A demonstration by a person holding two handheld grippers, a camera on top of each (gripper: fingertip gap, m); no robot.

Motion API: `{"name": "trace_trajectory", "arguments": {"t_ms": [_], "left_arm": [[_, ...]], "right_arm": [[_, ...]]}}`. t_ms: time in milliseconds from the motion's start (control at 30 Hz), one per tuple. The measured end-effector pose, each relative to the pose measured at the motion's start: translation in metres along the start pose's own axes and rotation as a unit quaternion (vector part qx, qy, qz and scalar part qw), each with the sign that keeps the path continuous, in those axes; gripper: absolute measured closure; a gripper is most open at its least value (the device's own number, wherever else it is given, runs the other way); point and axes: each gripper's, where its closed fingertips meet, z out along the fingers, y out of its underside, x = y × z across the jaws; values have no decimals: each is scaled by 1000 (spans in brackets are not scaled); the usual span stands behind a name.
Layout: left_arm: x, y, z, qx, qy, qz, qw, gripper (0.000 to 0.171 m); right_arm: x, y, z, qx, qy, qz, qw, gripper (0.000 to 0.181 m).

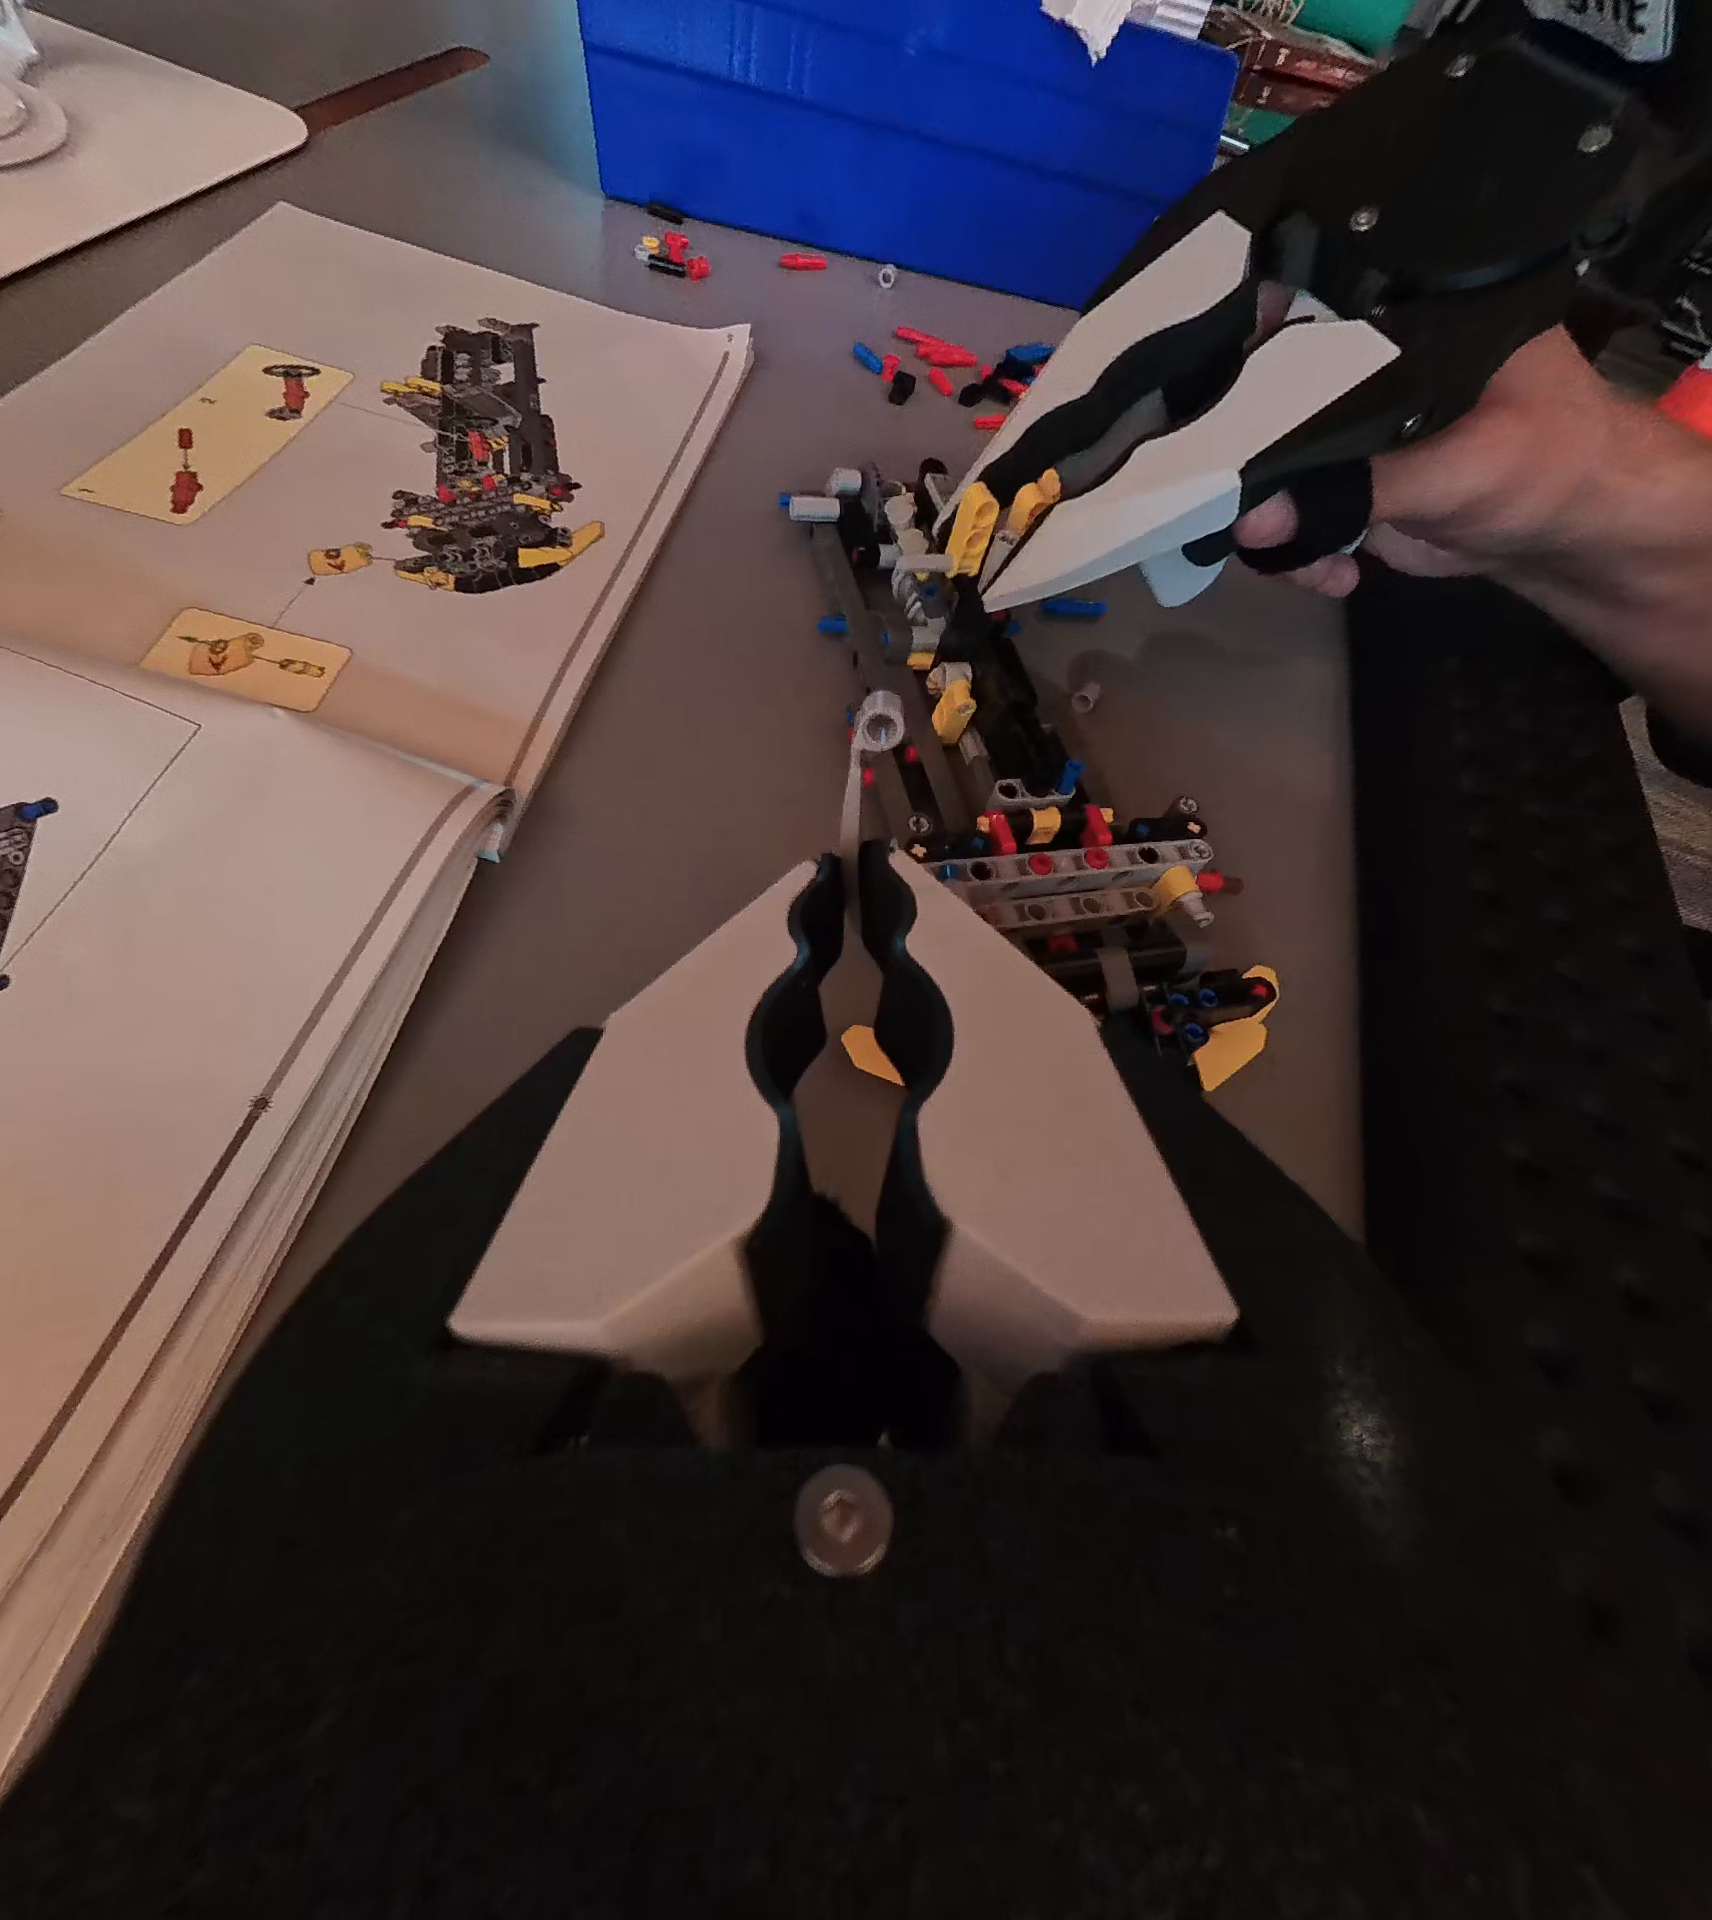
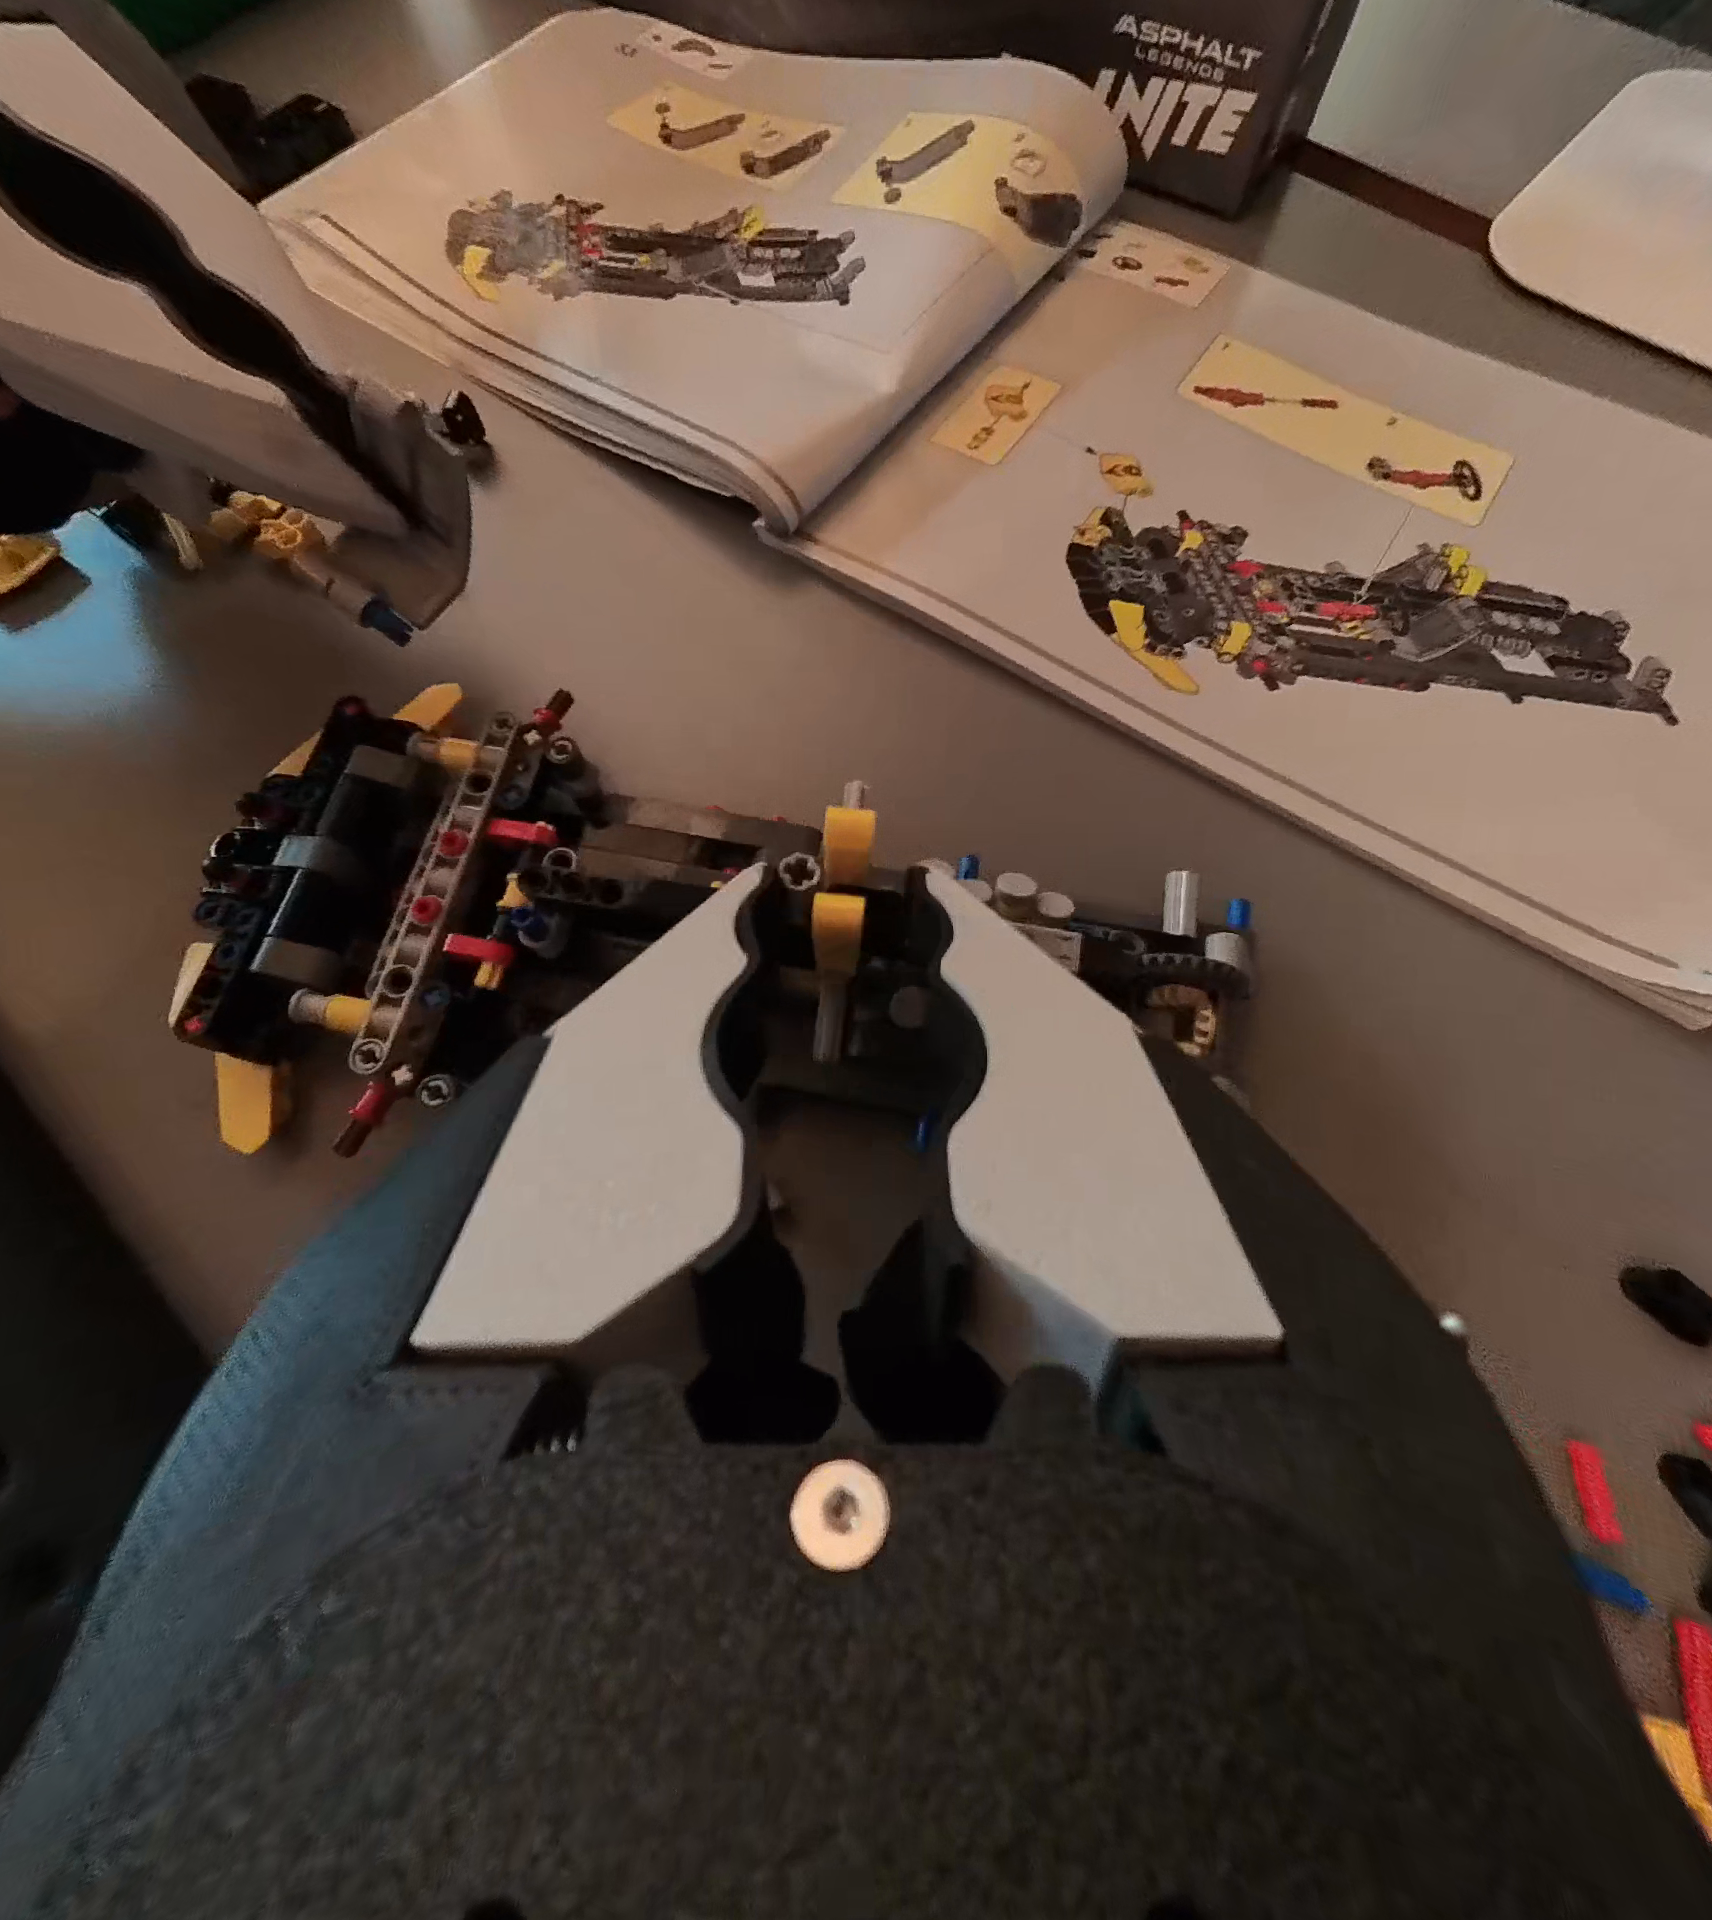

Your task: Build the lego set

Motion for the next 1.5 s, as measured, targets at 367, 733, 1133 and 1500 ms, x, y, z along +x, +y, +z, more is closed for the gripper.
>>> {"name": "trace_trajectory", "arguments": {"t_ms": [367, 733, 1133, 1500], "left_arm": [[1, 1, 1, -3, 5, 0, 1000, 171], [0, 1, 1, -3, 0, 1, 1000, 171], [3, 3, 1, -12, -2, 10, 1000, 171], [-31, -2, -23, 17, -58, -66, 996, 171]], "right_arm": [[-2, -2, -2, 18, -32, 59, 998, 158], [-20, -15, -26, 48, 17, -10, 999, 147], [-43, 3, 5, 17, 21, -61, 998, 170], [-22, -57, -6, 123, -56, -10, 991, 162]]}}
